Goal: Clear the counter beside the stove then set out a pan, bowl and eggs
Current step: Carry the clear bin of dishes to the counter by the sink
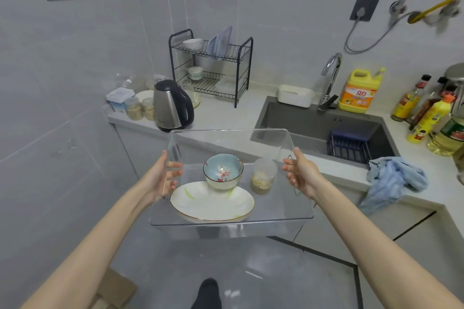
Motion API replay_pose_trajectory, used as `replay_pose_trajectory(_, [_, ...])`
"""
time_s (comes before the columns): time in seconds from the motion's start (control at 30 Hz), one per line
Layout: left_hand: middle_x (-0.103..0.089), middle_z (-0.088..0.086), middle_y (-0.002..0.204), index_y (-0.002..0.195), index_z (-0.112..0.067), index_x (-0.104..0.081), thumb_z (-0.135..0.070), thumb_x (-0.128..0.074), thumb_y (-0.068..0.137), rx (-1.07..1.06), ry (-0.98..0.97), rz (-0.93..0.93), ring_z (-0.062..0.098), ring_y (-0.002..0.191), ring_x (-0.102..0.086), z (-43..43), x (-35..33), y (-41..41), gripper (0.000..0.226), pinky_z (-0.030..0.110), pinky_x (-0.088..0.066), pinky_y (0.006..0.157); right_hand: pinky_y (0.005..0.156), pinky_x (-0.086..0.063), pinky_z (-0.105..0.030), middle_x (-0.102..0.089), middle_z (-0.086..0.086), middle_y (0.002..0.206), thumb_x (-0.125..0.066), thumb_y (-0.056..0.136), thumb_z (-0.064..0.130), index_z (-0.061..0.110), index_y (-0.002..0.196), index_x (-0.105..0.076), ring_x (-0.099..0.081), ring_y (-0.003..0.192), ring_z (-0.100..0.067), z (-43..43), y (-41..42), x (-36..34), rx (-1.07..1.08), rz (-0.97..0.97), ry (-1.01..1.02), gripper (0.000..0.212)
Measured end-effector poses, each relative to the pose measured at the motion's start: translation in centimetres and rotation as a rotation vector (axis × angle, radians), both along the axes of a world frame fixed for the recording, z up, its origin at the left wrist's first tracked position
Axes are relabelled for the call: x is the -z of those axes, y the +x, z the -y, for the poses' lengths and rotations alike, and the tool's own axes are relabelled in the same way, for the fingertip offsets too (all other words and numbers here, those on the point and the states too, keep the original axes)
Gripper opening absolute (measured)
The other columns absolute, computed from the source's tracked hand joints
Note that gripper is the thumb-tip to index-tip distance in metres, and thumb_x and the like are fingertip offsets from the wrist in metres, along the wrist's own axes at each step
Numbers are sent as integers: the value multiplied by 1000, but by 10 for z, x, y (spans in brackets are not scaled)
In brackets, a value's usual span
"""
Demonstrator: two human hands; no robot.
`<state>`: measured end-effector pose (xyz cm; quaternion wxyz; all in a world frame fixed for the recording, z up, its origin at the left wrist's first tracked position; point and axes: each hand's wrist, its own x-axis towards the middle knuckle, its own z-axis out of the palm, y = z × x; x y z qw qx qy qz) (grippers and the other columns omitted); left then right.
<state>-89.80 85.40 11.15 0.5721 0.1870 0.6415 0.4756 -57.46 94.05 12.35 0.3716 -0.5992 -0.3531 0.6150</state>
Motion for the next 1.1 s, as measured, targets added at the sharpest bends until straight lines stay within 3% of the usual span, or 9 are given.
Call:
replay_pose_trajectory(0.2, [-58, -6, 47, 89, -12, -53, -60, -24, 97, 86, -20, 13, 9, 28, -43, -116, 20, -13, 56, 11, -35, 31, 30, -31, -13, -56, 1, 70, -36, 100, 48, 11, 91, -57, -40, 37, -5, -84, -7, 15, 91, 4, -29, 44])
replay_pose_trajectory(0.37, [-57, -2, 62, 96, -11, -54, -59, -25, 98, 156, -30, -1, 10, 31, -43, -224, 22, -30, 56, 12, -36, 34, 31, -29, -13, -57, 1, 67, -39, 100, 47, 12, 85, -57, -36, 35, -5, -164, -26, 16, 200, -8, -32, 42])
replay_pose_trajectory(0.53, [-51, -3, 75, 108, -13, -55, -58, -19, 99, 230, -70, -108, 10, 52, -32, -314, 19, -44, 58, 14, -31, 36, 32, -29, -15, -57, 2, 66, -37, 100, 46, 13, 85, -59, -35, 41, -8, -231, -44, 18, 253, 15, -10, 43])
replay_pose_trajectory(0.67, [-49, -3, 75, 108, -14, -56, -58, -19, 99, 250, -86, -130, 10, 54, -28, -370, 22, -57, 59, 21, -26, 46, 33, -30, -15, -60, 1, 69, -37, 100, 47, 13, 85, -59, -35, 45, -9, -278, -57, 21, 275, 28, -11, 43])
replay_pose_trajectory(0.83, [-46, -3, 71, 96, -18, -58, -60, -17, 98, 236, -137, -168, 9, 51, -24, -430, 30, -73, 59, 17, -24, 36, 33, -28, -15, -60, 2, 68, -37, 100, 45, 14, 80, -59, -35, 34, -5, -337, -75, 32, 280, 45, -26, 43])
replay_pose_trajectory(0.97, [-43, -4, 68, 94, -16, -58, -59, -16, 98, 177, -164, -181, 9, 52, -25, -466, 41, -84, 60, 21, -22, 48, 33, -27, -17, -59, 1, 68, -36, 100, 45, 13, 80, -58, -33, 44, -10, -385, -88, 44, 231, 37, -56, 43])
replay_pose_trajectory(1.1, [-40, -2, 66, 93, -15, -59, -59, -15, 98, 133, -203, -214, 10, 54, -27, -497, 49, -94, 62, 23, -22, 49, 32, -27, -17, -59, -1, 67, -37, 100, 46, 13, 81, -57, -34, 44, -11, -424, -100, 56, 194, 14, -90, 43])
